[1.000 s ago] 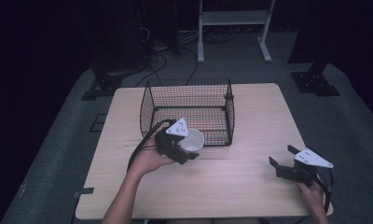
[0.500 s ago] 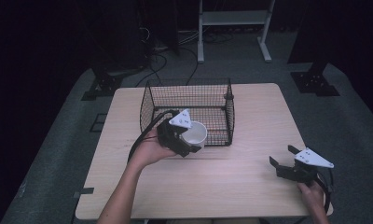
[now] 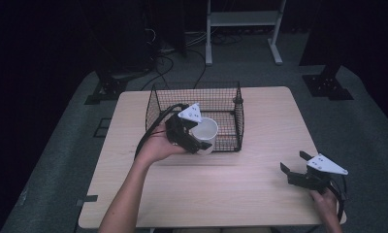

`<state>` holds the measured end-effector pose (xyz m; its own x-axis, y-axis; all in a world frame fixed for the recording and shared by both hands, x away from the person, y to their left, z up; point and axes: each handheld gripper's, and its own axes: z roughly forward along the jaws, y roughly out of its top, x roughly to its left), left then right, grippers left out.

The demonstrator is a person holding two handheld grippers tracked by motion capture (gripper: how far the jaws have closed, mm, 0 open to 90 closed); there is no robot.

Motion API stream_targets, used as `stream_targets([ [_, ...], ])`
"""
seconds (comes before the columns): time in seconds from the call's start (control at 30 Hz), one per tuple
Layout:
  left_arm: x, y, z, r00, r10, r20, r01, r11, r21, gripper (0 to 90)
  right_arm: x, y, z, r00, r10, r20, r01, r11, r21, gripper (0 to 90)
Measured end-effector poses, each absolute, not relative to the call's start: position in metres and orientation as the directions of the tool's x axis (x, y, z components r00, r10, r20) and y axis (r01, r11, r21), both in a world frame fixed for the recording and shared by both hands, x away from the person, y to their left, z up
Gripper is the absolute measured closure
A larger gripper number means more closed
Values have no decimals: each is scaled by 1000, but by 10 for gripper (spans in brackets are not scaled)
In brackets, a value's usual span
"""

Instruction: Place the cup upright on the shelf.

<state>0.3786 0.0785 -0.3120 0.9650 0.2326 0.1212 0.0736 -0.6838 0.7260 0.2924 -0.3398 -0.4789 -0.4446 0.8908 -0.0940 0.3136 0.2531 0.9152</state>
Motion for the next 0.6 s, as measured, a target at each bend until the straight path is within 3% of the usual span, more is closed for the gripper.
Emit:
stream_targets([
  [0.6, 400, 76, -293, 965, 232, 120, 76, -689, 721, 213, 293, -340, -479, -442, 893, -90, 316, 249, 916, 131],
])
